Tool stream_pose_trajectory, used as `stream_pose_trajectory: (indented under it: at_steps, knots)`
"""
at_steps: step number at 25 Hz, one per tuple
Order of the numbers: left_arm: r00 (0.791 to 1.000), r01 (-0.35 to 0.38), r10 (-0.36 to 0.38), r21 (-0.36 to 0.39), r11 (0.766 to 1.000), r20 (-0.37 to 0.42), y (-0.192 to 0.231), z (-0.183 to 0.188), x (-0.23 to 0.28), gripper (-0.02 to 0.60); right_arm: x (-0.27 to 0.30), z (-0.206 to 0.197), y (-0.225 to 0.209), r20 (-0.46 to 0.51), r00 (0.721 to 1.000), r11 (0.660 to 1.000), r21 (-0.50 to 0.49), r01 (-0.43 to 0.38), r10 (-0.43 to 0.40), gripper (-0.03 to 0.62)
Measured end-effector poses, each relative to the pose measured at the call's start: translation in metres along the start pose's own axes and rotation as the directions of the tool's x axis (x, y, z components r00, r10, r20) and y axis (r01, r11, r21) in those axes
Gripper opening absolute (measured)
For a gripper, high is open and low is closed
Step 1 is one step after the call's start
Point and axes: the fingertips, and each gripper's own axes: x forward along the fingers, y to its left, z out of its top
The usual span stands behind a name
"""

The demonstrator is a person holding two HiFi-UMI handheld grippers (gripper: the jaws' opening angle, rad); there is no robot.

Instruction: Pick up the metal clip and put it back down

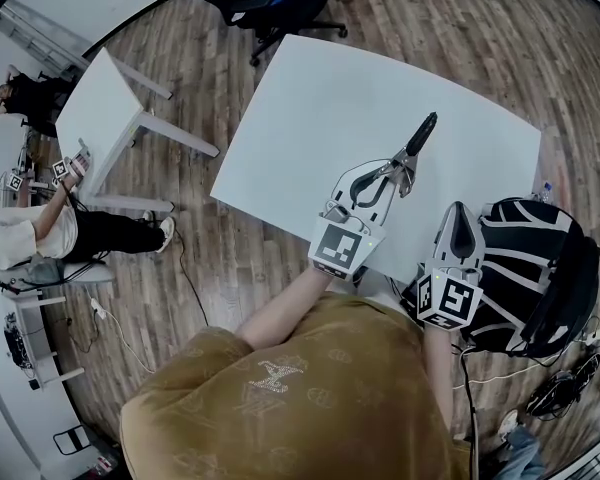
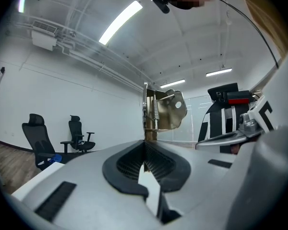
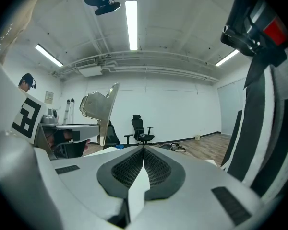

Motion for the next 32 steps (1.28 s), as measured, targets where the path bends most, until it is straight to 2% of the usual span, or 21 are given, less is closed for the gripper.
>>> stream_pose_trajectory:
  at_steps: [3, 14, 20, 32]
  knots:
    - [1.0, -0.008, 0.008, -0.014, 1.0, 0.006, 0.001, -0.002, 0.0, 0.006, -0.001, -0.001, 0.0, 0.0, 1.0, 1.0, 0.001, 0.001, -0.001, 0.009]
    - [1.0, 0.008, -0.008, 0.008, 1.0, -0.026, -0.001, -0.01, 0.001, 0.006, 0.0, -0.002, 0.001, -0.001, 1.0, 1.0, -0.008, 0.0, 0.0, 0.009]
    - [0.998, 0.003, -0.001, 0.039, 0.999, -0.063, 0.0, -0.023, 0.002, 0.006, -0.001, -0.008, -0.002, -0.01, 1.0, 1.0, -0.004, 0.004, -0.004, 0.009]
    - [0.988, 0.007, 0.0, 0.044, 0.999, -0.155, 0.003, -0.057, 0.003, 0.006, 0.003, -0.027, -0.008, -0.059, 0.998, 1.0, -0.004, 0.015, -0.015, 0.009]
